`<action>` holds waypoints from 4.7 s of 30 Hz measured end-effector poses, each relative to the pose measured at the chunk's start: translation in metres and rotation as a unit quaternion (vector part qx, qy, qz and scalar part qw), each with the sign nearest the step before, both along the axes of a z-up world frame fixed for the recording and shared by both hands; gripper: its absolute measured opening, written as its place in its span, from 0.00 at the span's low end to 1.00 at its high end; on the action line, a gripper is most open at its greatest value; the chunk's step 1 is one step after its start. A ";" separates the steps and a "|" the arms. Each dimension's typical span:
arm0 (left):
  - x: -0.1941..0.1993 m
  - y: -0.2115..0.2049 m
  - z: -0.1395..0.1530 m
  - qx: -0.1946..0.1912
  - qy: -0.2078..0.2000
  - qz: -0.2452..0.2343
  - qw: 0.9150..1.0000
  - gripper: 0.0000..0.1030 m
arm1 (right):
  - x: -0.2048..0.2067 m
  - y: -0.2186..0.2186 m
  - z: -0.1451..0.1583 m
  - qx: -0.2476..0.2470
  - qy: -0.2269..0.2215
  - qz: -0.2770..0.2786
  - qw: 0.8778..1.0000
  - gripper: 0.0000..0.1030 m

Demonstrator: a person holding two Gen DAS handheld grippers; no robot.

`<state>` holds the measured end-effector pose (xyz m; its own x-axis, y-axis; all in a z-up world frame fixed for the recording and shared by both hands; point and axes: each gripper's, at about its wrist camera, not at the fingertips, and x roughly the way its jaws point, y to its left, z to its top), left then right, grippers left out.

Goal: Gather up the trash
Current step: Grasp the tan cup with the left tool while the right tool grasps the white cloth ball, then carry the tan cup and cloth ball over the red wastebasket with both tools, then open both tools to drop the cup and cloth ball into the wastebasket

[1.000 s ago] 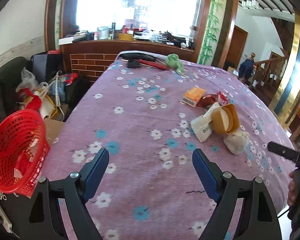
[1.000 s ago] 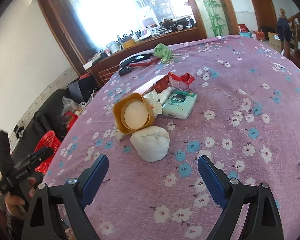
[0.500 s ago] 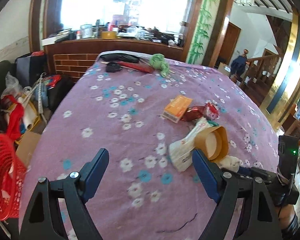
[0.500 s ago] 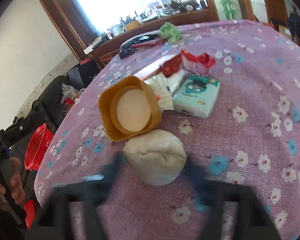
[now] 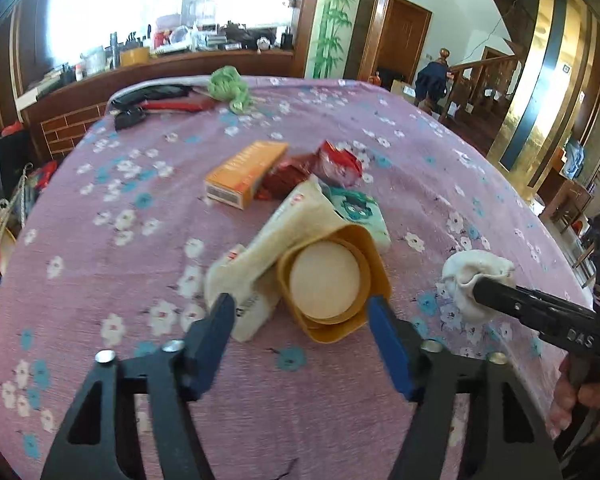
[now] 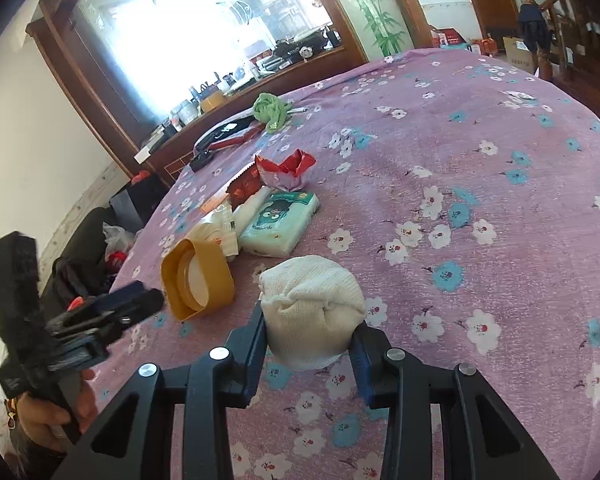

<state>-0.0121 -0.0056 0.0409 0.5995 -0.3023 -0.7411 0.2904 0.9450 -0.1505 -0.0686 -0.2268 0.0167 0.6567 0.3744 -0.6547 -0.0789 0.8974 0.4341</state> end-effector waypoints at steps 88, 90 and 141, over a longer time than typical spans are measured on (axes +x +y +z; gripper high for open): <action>-0.159 0.341 0.038 0.031 -0.074 0.332 0.940 0.07 | -0.018 0.312 0.044 -0.012 -0.058 0.293 0.954 0.39; -0.159 0.353 0.038 0.036 -0.074 0.339 0.937 0.07 | -0.019 0.327 0.048 -0.015 -0.066 0.306 0.950 0.39; -0.143 0.400 0.017 0.023 -0.063 0.373 0.925 0.71 | -0.018 0.428 0.046 0.013 -0.056 0.379 0.924 0.70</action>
